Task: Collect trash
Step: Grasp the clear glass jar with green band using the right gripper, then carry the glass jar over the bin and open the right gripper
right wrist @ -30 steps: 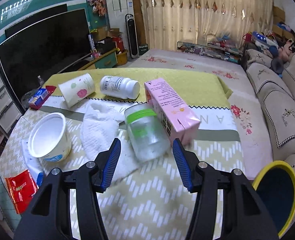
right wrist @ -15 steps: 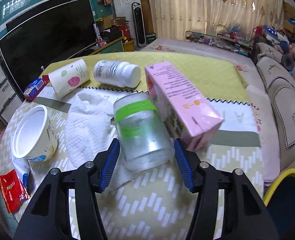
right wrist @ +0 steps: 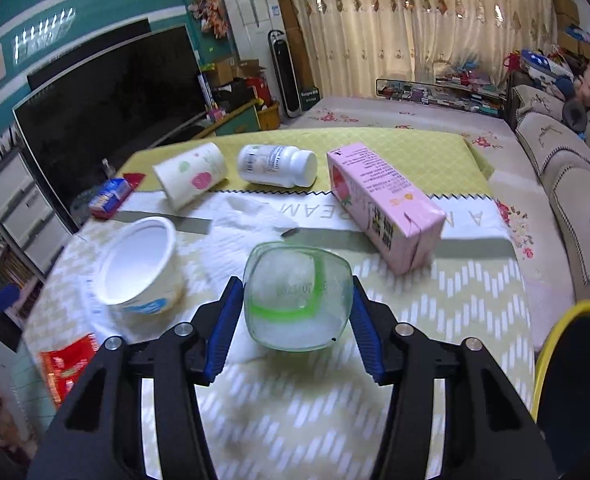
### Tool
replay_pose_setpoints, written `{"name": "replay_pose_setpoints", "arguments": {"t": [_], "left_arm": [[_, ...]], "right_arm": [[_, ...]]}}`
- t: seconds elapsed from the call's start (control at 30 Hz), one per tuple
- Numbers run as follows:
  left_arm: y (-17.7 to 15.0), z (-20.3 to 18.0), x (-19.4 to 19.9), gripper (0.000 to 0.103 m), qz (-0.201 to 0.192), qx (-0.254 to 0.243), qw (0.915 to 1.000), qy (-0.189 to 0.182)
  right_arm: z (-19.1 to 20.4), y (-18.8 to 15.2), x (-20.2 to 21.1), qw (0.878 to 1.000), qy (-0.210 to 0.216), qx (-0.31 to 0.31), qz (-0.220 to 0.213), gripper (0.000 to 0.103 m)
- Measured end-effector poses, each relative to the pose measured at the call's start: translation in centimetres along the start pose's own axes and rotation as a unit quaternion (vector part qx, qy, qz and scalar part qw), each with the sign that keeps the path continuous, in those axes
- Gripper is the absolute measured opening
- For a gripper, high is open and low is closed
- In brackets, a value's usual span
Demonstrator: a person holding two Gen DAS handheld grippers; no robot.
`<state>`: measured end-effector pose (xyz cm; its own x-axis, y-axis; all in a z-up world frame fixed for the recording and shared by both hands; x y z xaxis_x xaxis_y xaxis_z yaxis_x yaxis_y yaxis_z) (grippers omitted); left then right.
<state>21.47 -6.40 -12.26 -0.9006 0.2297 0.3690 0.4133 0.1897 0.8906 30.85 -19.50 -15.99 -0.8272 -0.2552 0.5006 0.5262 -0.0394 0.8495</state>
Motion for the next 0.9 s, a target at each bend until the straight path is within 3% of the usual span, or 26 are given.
{"name": "replay_pose_setpoints", "arguments": {"t": [0.43, 0.63, 0.77, 0.9], "left_arm": [[-0.6, -1.5, 0.5, 0.098, 0.003, -0.008, 0.9999, -0.012], [-0.8, -2.2, 0.4, 0.098, 0.007, -0.015, 0.9998, -0.015], [-1.0, -2.5, 0.2, 0.098, 0.011, -0.015, 0.9997, -0.015], [-1.1, -2.6, -0.1, 0.098, 0.016, -0.017, 0.9996, -0.013]], "right_arm": [[-2.4, -3.7, 7.9, 0.995, -0.023, -0.094, -0.025, 0.049], [-4.8, -3.6, 10.4, 0.991, -0.037, -0.121, -0.042, 0.049], [-8.0, -2.8, 12.8, 0.986, -0.076, -0.135, -0.070, 0.049], [-13.1, -2.6, 14.9, 0.973, -0.152, -0.149, -0.091, 0.049]]}}
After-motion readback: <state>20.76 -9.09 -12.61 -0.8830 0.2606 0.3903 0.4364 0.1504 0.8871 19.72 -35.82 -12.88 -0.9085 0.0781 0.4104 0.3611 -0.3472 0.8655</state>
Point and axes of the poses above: each gripper's, at about its wrist camera, not at the fingertips, and x roughly against the way its jaws point, z to its left, y to its top, the point moved 6 cm from there along -x, roughly the way its jaws point, and after that the axes turned 14 degrees about -z, right-handed, at the moved point
